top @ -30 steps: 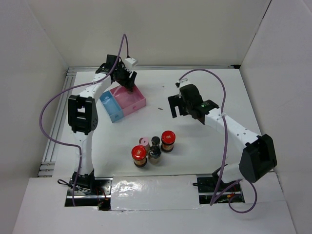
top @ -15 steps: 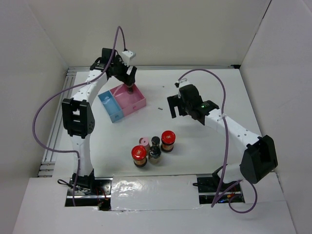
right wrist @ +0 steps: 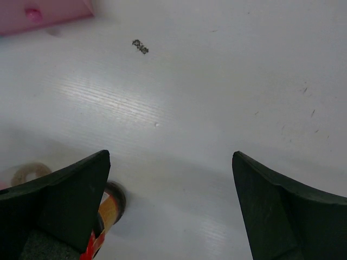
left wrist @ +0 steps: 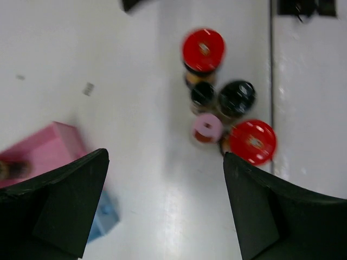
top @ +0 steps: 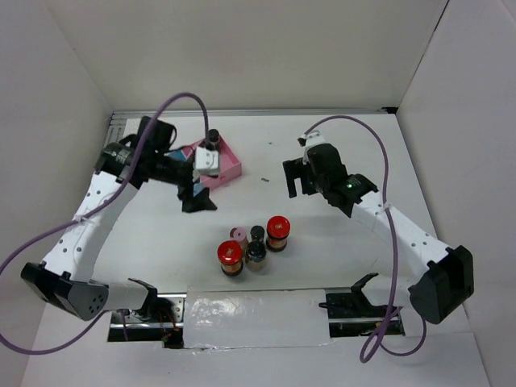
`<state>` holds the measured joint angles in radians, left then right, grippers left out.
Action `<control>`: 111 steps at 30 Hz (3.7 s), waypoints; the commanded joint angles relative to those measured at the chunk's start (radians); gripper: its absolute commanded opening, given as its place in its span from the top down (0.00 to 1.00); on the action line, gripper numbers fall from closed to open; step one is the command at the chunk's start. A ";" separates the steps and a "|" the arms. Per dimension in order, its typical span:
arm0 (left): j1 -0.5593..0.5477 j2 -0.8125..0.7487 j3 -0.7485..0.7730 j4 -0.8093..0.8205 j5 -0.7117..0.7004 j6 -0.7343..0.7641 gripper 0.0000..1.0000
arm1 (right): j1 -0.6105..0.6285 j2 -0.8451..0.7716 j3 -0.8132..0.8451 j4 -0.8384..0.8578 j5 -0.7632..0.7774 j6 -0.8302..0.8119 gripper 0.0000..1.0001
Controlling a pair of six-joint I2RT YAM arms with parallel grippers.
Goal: Organize the condiment bottles
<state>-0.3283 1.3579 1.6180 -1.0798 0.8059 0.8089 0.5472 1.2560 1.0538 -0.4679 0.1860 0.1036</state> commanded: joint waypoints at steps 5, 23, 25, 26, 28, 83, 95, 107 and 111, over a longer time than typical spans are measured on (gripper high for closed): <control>-0.242 -0.183 -0.381 -0.008 -0.143 -0.025 0.01 | 0.000 -0.118 -0.026 -0.072 -0.014 0.064 0.00; -0.472 -0.163 -0.612 0.290 -0.419 -0.261 0.01 | 0.046 -0.300 -0.152 -0.103 -0.023 0.163 0.00; -0.479 -0.163 -0.612 0.287 -0.393 -0.275 0.01 | 0.053 -0.313 -0.156 -0.109 -0.022 0.166 0.00; -0.485 -0.163 -0.613 0.287 -0.390 -0.290 0.01 | 0.053 -0.319 -0.158 -0.110 -0.019 0.174 0.00; -0.494 -0.160 -0.624 0.305 -0.402 -0.307 0.01 | 0.059 -0.325 -0.163 -0.113 -0.014 0.179 0.00; -0.290 -0.313 -0.512 0.270 -0.531 -0.441 1.00 | 0.086 -0.196 -0.078 -0.008 -0.003 0.154 0.00; 0.192 0.019 -0.046 0.314 -0.456 -0.444 1.00 | 0.086 -0.081 0.046 0.009 0.006 0.116 0.00; 0.324 0.319 0.165 0.426 -0.491 -0.478 1.00 | 0.092 -0.066 0.017 0.028 0.006 0.128 0.00; 0.351 0.352 0.137 0.469 -0.501 -0.475 1.00 | 0.091 -0.092 -0.008 0.026 0.013 0.143 0.00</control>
<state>-0.0006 1.7226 1.7226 -0.7429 0.2855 0.3569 0.6273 1.1893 1.0534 -0.4934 0.1802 0.2344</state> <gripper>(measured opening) 0.796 0.998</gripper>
